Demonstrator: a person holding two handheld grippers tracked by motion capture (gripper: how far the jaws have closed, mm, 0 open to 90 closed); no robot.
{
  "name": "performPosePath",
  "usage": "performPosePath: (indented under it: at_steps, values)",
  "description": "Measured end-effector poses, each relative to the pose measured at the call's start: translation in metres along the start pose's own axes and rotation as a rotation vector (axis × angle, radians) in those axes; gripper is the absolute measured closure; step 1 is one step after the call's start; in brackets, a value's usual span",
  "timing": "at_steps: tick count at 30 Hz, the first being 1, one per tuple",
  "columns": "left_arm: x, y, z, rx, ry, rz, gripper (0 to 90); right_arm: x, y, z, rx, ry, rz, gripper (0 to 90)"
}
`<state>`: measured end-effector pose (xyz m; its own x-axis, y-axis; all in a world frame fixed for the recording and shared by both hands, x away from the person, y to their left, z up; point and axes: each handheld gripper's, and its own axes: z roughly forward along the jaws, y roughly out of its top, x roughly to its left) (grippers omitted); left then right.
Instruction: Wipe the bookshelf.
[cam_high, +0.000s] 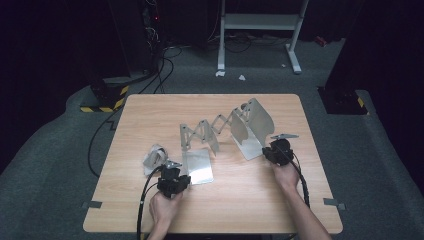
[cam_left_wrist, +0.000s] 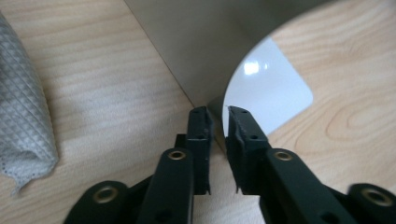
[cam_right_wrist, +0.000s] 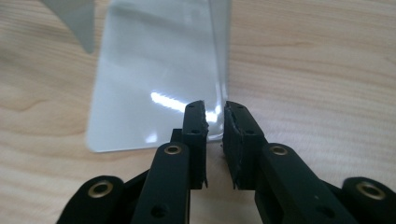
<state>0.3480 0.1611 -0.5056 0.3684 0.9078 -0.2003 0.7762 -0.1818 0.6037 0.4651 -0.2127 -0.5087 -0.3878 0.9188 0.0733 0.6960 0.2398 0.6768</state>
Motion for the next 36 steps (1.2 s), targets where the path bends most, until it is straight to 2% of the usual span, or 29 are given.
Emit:
performPosePath:
  at_steps: [3, 7, 12, 15, 18, 21, 24, 29, 34, 36]
  values:
    - [0.003, -0.003, -0.006, 0.017, -0.012, 0.009, 71.5, 0.008, -0.006, -0.012, -0.003, 0.011, -0.018, 76.8]
    - [0.014, -0.003, -0.020, 0.012, -0.030, -0.015, 66.0, 0.022, -0.006, -0.024, -0.024, 0.031, -0.068, 75.6]
    - [0.034, 0.010, -0.028, 0.017, -0.003, -0.030, 59.6, 0.039, 0.013, -0.026, -0.052, 0.092, -0.090, 70.1]
    - [0.046, 0.024, -0.028, 0.022, 0.010, -0.038, 57.5, 0.051, 0.028, -0.018, -0.050, 0.109, -0.102, 68.5]
    - [0.062, 0.039, -0.026, 0.036, 0.018, -0.064, 55.5, 0.060, 0.038, -0.008, -0.042, 0.108, -0.105, 67.9]
    - [0.079, 0.055, -0.023, 0.039, 0.025, -0.097, 53.0, 0.065, 0.044, -0.003, -0.064, 0.102, -0.112, 69.9]
    - [0.093, 0.074, -0.020, 0.034, 0.023, -0.129, 50.9, 0.069, 0.049, 0.001, -0.070, 0.078, -0.122, 77.2]
    - [0.103, 0.103, -0.006, 0.055, 0.030, -0.123, 49.3, 0.072, 0.052, 0.001, -0.074, 0.057, -0.145, 88.2]
    - [0.104, 0.123, 0.010, 0.074, 0.003, -0.122, 46.0, 0.071, 0.052, 0.001, -0.073, 0.053, -0.163, 89.7]
    - [0.105, 0.130, 0.017, 0.074, -0.026, -0.141, 44.5, 0.072, 0.052, 0.000, -0.070, 0.051, -0.177, 89.9]
